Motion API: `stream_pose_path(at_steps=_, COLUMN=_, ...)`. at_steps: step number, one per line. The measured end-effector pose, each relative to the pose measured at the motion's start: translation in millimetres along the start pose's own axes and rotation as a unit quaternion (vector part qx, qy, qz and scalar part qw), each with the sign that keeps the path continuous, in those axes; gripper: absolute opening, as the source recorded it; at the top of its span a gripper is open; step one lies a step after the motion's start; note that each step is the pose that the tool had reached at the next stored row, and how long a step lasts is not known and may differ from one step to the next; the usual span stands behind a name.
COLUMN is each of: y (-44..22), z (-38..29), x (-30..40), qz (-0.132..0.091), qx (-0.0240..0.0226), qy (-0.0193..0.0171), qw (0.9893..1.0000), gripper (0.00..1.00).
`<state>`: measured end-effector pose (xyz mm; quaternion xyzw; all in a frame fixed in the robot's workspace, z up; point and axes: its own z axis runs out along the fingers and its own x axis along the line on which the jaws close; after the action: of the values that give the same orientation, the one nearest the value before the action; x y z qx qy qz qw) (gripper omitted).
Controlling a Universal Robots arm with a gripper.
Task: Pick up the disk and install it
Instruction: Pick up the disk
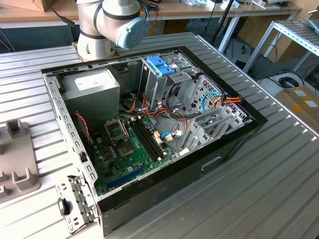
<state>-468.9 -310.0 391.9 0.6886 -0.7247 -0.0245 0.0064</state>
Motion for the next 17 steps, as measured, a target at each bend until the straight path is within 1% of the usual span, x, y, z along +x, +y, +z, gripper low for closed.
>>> stream_pose_path(at_steps=13, y=0.5, z=-12.0, x=-0.3, qz=0.000, qx=0.0000, qy=0.0000, qw=1.0000, gripper=0.37)
stream_pose_path(at_steps=17, y=0.7, z=-14.8, x=-0.4, qz=0.000, qx=0.0000, qy=0.0000, qw=1.0000, gripper=0.37)
